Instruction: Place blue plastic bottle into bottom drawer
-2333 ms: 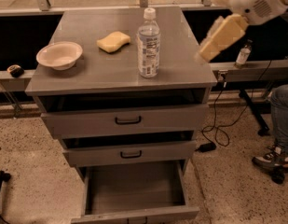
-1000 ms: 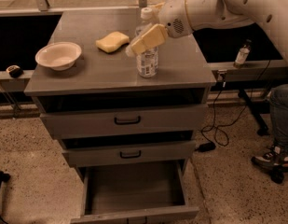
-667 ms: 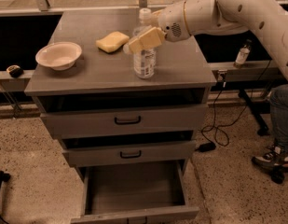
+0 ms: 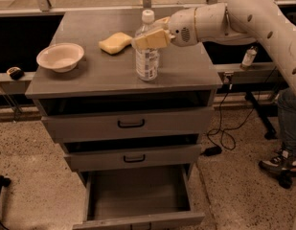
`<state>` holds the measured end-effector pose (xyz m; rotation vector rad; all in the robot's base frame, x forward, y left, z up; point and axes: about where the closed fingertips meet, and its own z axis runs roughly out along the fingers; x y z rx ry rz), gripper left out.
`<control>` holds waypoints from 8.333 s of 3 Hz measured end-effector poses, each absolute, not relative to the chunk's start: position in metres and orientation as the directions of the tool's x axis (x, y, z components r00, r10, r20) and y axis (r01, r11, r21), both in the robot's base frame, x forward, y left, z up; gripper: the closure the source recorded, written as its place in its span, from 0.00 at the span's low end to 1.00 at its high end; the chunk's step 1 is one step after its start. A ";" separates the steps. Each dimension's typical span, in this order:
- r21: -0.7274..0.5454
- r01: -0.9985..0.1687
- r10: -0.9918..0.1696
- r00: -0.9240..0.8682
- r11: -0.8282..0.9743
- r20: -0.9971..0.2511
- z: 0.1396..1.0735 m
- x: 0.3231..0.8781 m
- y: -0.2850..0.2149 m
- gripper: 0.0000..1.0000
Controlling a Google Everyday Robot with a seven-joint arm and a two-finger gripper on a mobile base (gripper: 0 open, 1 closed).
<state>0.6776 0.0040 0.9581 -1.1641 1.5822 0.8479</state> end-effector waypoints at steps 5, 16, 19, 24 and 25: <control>-0.184 -0.978 -0.358 0.208 -0.101 -0.910 0.945 0.524 0.005 1.00; 0.026 -0.926 -0.332 -0.161 0.377 -0.929 0.440 0.555 -0.057 1.00; 0.048 -0.945 -0.274 -0.143 0.324 -0.951 0.284 0.528 -0.054 1.00; 0.067 -0.951 -0.288 -0.158 0.303 -0.944 0.237 0.517 -0.049 0.00; 0.073 -0.948 -0.279 -0.163 0.309 -0.946 0.243 0.518 -0.055 0.00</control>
Offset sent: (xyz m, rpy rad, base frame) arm -0.1908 -0.0176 0.0441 -0.0522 -0.3549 0.4898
